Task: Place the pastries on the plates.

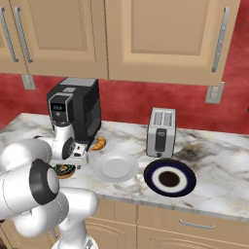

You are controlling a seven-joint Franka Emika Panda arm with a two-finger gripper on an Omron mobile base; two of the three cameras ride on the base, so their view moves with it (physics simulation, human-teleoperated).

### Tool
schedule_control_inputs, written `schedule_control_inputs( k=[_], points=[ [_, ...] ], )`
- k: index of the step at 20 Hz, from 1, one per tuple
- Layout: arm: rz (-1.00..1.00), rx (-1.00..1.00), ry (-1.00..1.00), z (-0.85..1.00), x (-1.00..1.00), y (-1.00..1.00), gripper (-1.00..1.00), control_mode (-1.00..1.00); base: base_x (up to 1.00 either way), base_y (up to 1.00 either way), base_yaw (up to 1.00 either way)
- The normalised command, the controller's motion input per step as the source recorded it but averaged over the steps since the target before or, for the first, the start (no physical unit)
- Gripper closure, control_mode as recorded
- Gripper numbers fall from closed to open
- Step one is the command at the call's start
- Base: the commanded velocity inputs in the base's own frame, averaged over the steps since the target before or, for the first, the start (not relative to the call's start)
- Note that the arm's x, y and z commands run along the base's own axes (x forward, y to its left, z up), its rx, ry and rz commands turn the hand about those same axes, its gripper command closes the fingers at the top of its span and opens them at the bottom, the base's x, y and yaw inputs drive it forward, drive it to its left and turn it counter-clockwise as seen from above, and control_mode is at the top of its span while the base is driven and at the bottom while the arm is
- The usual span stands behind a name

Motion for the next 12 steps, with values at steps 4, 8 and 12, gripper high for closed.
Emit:
schedule_control_inputs(
  k=[4, 8, 12],
  points=[
    [0.00, 0.00, 0.00, -0.20, -0.14, 0.00, -1.00, -1.00, 0.00, 0.00, 0.00],
    [0.00, 0.00, 0.00, -0.12, -0.34, 0.00, -1.00, -1.00, 0.00, 0.00, 0.00],
    [0.00, 0.00, 0.00, -0.01, -0.47, 0.00, -1.00, -1.00, 0.00, 0.00, 0.00]
  ],
)
